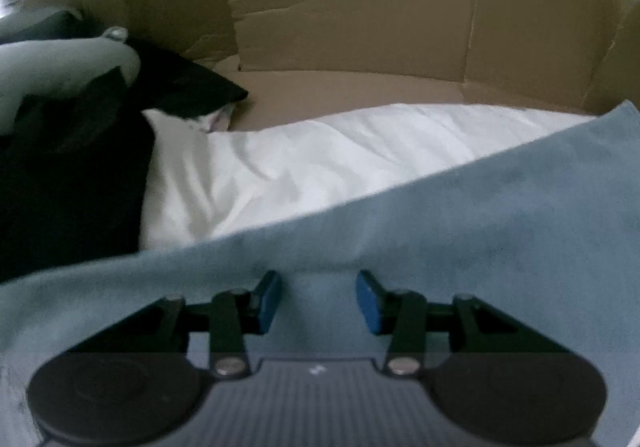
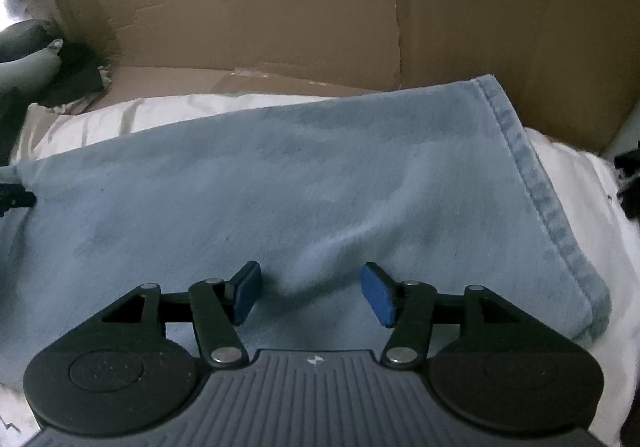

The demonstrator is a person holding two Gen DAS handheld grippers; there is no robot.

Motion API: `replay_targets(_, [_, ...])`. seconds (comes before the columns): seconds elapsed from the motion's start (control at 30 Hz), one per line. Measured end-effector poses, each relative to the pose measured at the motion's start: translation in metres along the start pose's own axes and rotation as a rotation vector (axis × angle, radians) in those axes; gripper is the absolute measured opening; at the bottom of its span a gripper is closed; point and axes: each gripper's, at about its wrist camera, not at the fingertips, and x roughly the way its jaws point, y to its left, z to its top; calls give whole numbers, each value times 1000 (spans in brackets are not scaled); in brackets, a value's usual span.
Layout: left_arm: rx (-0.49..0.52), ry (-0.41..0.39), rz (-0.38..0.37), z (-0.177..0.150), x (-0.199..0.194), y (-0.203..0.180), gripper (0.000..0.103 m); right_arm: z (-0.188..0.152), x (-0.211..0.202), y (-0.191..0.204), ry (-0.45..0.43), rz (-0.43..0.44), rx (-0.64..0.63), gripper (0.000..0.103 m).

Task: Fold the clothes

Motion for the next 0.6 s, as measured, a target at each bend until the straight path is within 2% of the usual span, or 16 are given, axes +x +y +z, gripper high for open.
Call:
replay_targets(0.1, [-25, 9, 6, 7, 10, 2, 45, 4, 3, -4, -3, -3, 5, 63])
replay_targets(0.4, [-26, 6, 57, 12, 13, -5, 45, -14, -27, -40, -57, -10, 156, 63])
replay_targets(0.5, [-49, -29, 38, 13, 0, -5, 37, -20, -37, -52, -75, -13, 207, 63])
replay_targets(0.6, [-48, -55, 34, 12, -14, -6, 37, -26, -47, -64, -93, -15, 257, 62])
